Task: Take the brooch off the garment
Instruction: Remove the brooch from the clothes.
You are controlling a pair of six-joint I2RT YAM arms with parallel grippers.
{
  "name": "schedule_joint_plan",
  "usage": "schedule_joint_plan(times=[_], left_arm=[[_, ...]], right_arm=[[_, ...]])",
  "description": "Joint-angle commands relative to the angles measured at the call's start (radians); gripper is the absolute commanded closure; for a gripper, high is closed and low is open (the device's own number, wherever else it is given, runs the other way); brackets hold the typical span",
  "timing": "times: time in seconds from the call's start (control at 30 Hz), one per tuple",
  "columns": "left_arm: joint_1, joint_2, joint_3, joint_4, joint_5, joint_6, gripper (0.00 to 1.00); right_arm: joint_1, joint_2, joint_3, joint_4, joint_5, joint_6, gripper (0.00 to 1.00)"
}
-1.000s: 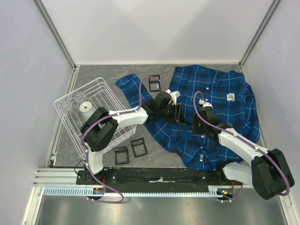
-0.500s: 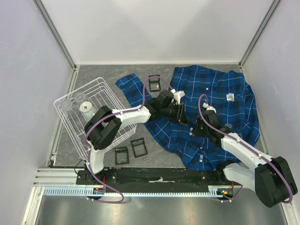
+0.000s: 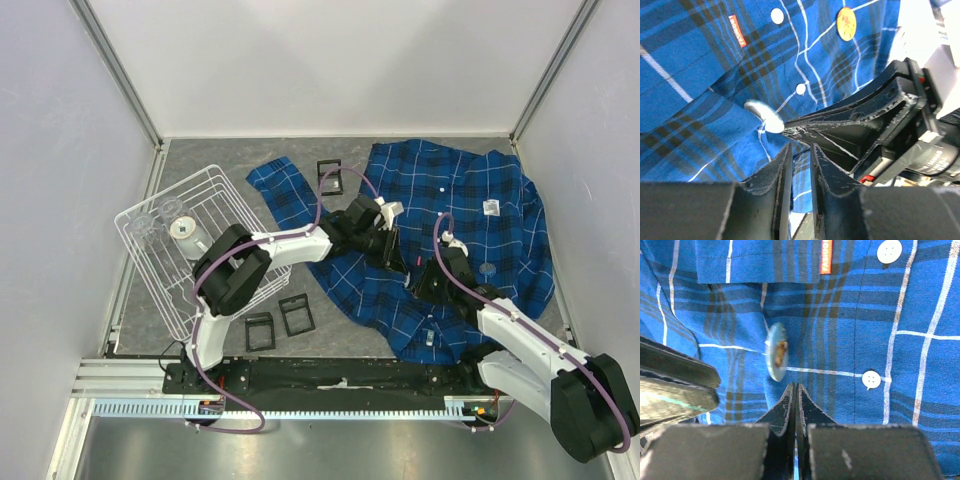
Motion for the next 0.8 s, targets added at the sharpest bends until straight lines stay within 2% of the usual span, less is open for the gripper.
schedule_joint_plan(times=[0.0,0.07,0.2,0.23,0.3,0.37,0.4,0.43,0.5,0.6,0.77], left_arm=[[-0.028,0.032,0.091,-0.142,-0.097,0.136,0.71],[-0.03,0.022,0.083,-0.138,-0.154,0.165,0.64],[-0.03,0.013,0.084,-0.119,-0.169,0.263,0.55],[-0.03,0.013,0.088,-0.121,-0.168,0.28,0.55],[-0.025,-0.002,0.075,-0.101,-0.166,0.31,0.55],[-0.016,-0.019,0.059,-0.076,-0.157,0.305,0.57],[0.001,-0.022,0.039,-0.037,-0.119,0.287,0.61],[0.009,-0.025,0.028,-0.016,-0.09,0.278,0.62],[0.022,-0.028,0.011,0.043,-0.027,0.271,0.62],[0.024,-0.024,0.012,0.056,0.005,0.303,0.61],[0.035,-0.011,0.017,0.094,0.087,0.36,0.55]], right_arm=[[-0.002,-0.013,-0.015,0.038,0.044,-0.003,1.0],[-0.002,-0.008,-0.012,0.038,0.054,-0.018,1.0],[-0.002,-0.007,0.006,0.031,0.043,-0.041,0.98],[-0.002,-0.014,0.013,0.025,0.038,-0.046,0.88],[-0.002,-0.033,0.022,0.021,0.012,-0.075,0.8],[0.0,-0.066,0.023,0.046,-0.072,-0.106,0.68],[-0.002,-0.088,0.025,0.046,-0.083,-0.113,0.62],[0.0,-0.095,0.028,0.047,-0.092,-0.135,0.5],[0.0,-0.088,0.042,0.057,-0.078,-0.152,0.42],[-0.002,-0.006,0.089,0.058,-0.061,-0.19,0.41],[-0.002,0.07,0.103,0.092,-0.046,-0.204,0.57]])
